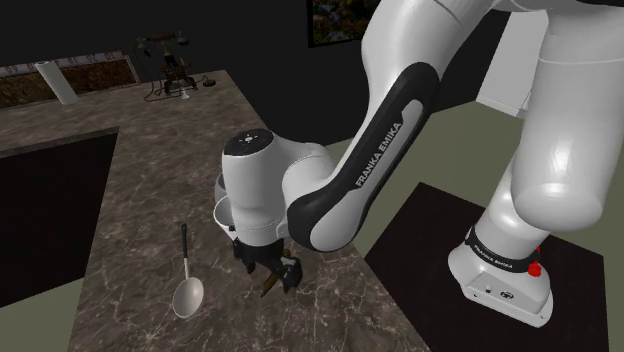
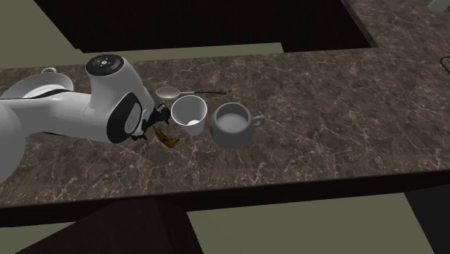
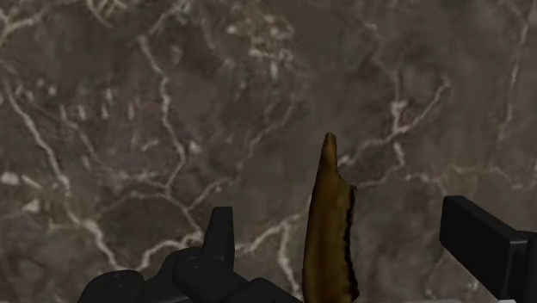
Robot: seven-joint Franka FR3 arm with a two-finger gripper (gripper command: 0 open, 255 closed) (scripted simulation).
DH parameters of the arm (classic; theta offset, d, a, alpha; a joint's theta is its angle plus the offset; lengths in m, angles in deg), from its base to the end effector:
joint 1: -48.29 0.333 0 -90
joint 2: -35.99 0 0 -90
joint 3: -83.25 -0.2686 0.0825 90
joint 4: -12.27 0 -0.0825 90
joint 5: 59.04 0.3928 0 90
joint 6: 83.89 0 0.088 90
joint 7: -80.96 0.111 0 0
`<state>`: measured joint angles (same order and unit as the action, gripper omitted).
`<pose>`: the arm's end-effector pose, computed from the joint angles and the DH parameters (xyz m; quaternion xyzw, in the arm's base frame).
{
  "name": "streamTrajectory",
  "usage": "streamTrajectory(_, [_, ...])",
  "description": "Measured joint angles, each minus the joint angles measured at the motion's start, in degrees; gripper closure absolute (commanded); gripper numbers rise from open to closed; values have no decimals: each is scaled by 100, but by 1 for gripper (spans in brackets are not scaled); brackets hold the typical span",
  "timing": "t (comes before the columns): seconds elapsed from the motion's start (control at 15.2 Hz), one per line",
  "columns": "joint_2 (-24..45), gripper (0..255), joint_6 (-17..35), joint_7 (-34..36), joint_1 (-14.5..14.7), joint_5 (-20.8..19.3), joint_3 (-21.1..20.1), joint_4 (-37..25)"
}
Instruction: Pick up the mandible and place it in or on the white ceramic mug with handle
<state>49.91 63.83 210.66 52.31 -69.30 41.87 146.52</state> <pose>0.3523 0.3798 0.2043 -0.7826 0.6210 0.0283 0.0328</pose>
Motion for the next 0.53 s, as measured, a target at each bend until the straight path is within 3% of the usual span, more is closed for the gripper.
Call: streamTrajectory(0.53, [207,0,155,195,132,-244,146,-13])
